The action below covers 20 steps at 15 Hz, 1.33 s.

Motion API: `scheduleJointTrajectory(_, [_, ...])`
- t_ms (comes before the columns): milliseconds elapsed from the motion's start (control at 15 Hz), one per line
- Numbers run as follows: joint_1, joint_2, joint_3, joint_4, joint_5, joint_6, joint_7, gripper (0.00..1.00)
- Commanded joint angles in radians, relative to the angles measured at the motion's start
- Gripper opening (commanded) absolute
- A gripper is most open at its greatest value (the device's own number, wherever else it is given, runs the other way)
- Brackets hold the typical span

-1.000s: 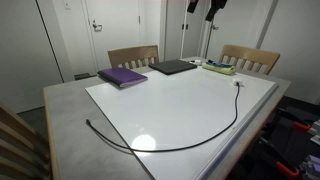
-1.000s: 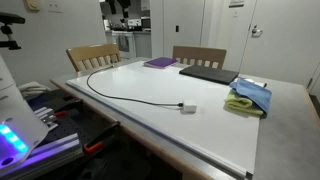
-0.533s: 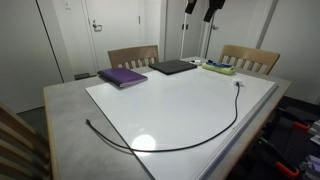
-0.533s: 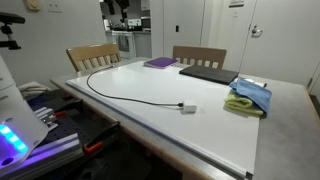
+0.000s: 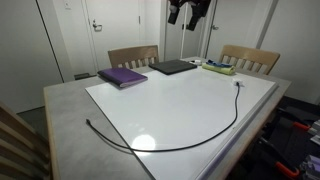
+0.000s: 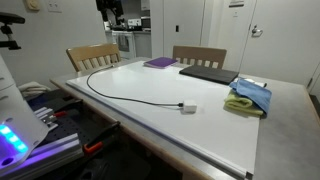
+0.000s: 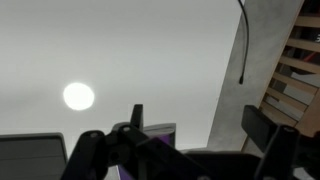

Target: Make a circle with the charger on the table

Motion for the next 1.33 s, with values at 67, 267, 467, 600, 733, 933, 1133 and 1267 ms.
scheduleJointTrajectory(67, [0.029,0.147,0.03,0.083,0.022,0.069,-0.012,1.0])
scheduleJointTrajectory(267, [0.035,0.235,0.047,0.135,-0.002,0.109,-0.005,1.0])
scheduleJointTrajectory(467, [0.041,0.328,0.06,0.197,-0.017,0.13,-0.007,1.0])
scheduleJointTrajectory(600, [0.046,0.388,0.067,0.243,-0.029,0.132,-0.007,1.0])
scheduleJointTrajectory(733, [0.052,0.446,0.073,0.287,-0.041,0.134,-0.003,1.0])
scheduleJointTrajectory(933, [0.066,0.524,0.076,0.351,-0.059,0.137,-0.003,1.0])
scheduleJointTrajectory(1133, [0.08,0.587,0.081,0.414,-0.072,0.126,-0.01,1.0])
scheduleJointTrajectory(1267, [0.088,0.622,0.087,0.452,-0.076,0.099,-0.021,1.0])
